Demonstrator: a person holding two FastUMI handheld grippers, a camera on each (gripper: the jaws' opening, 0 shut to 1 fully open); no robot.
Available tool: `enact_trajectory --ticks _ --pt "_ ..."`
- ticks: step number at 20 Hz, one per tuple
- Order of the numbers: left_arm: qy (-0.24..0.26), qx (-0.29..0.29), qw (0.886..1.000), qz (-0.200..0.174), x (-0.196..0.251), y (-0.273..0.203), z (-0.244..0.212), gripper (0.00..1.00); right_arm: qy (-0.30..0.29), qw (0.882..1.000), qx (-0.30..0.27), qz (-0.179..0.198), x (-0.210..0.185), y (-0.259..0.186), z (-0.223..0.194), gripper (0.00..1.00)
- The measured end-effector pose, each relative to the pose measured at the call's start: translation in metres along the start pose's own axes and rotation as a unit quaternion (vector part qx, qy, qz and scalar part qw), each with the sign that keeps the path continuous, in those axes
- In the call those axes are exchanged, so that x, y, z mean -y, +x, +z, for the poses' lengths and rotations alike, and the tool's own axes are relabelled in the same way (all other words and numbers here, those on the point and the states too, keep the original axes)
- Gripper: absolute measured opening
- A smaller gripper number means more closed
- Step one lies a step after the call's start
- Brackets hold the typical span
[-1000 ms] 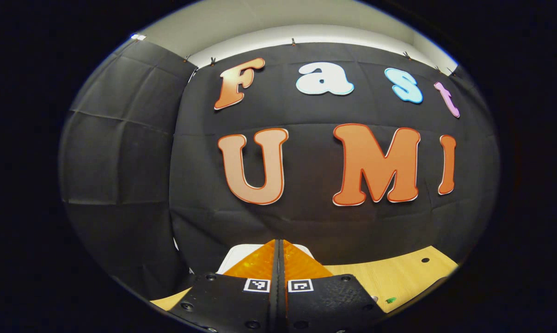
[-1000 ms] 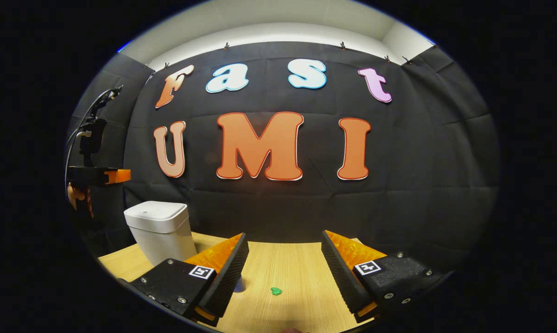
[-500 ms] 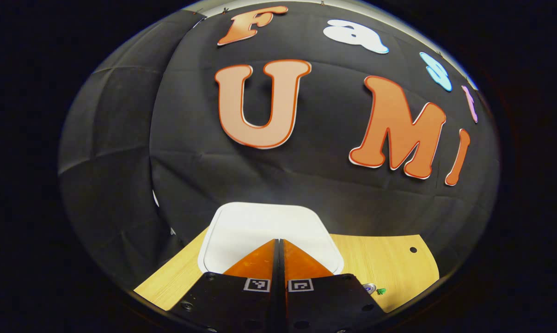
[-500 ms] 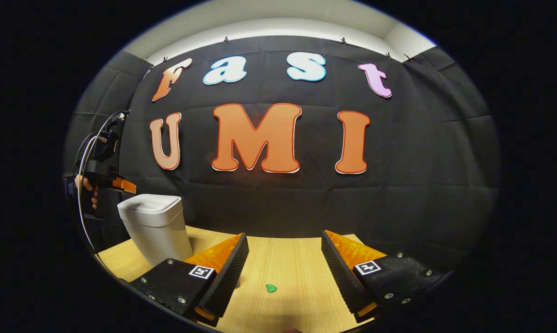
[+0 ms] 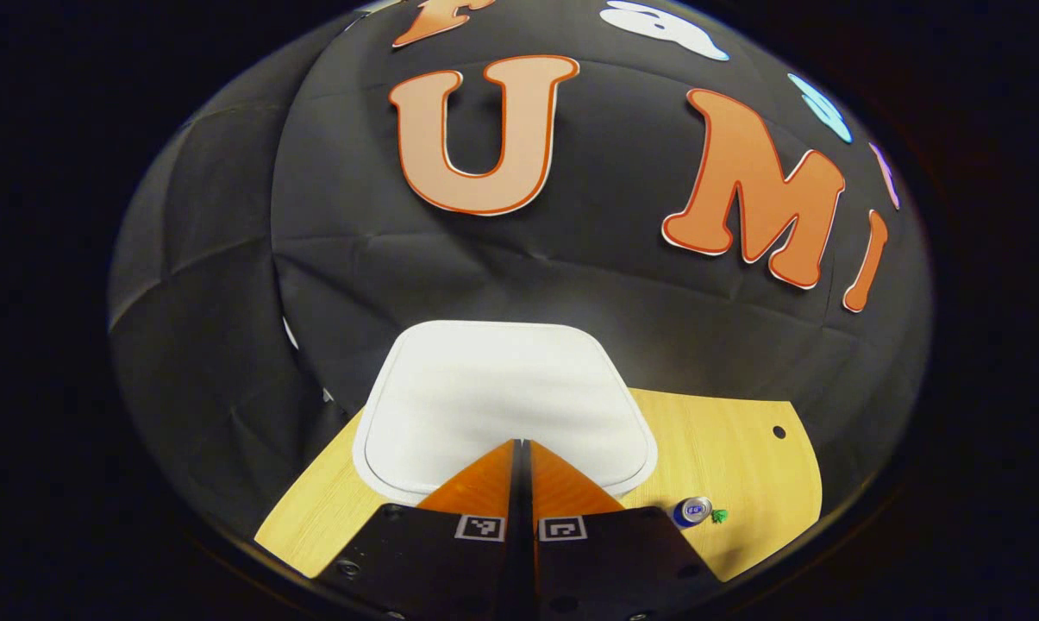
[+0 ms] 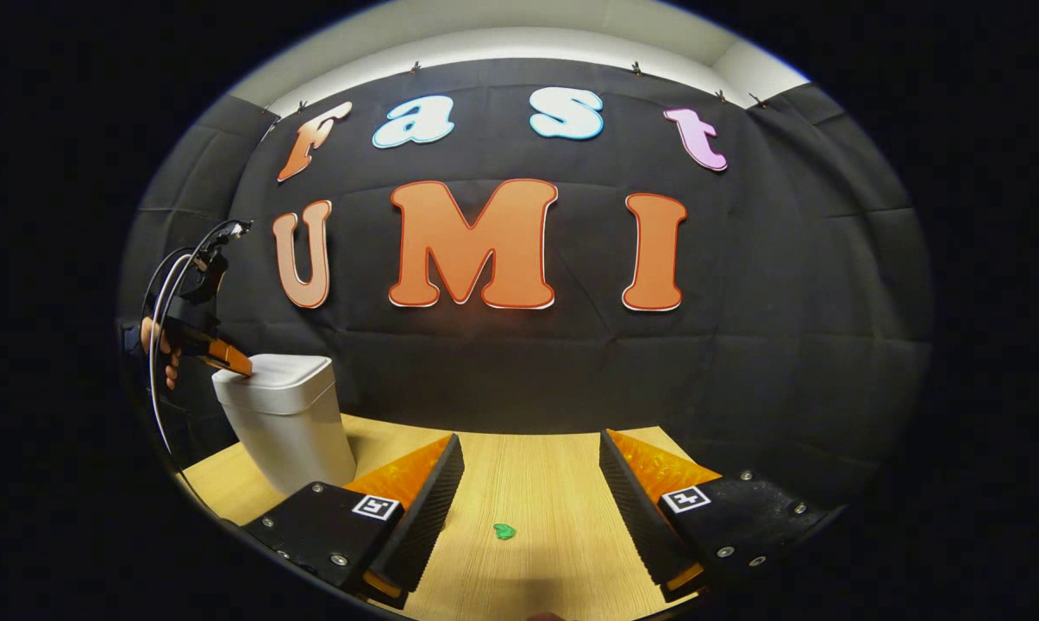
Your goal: Press the lid of the desktop garbage bin to open it, pick up the crumpled paper on the desktop and throw it into the bin, then pick up the pop can on the desktop and drop it into the bin, and finally close the garbage bin lid.
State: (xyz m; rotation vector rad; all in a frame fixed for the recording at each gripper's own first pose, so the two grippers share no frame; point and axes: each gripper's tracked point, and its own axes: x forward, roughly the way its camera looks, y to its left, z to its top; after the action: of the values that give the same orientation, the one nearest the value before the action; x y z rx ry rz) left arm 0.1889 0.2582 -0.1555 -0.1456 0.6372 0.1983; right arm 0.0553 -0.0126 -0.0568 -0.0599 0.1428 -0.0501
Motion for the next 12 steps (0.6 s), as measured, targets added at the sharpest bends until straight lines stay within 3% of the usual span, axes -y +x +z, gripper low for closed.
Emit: enact_trajectory --ticks 6,8,12 --pt "0.047 -0.007 0.999 0.014 0.000 -0.008 -0.002 0.00 0.008 1.000 0.001 0.005 -0.003 0.000 0.000 0.94" --pt "0.061 0.024 0.997 0.033 -0.004 -0.017 0.010 0.00 0.005 1.000 -0.001 0.008 -0.005 -0.001 -0.002 0.95" --pt "0.061 0.174 0.981 0.052 -0.004 -0.051 0.076 0.01 0.003 1.000 -0.002 0.009 -0.005 -0.003 -0.001 0.95"
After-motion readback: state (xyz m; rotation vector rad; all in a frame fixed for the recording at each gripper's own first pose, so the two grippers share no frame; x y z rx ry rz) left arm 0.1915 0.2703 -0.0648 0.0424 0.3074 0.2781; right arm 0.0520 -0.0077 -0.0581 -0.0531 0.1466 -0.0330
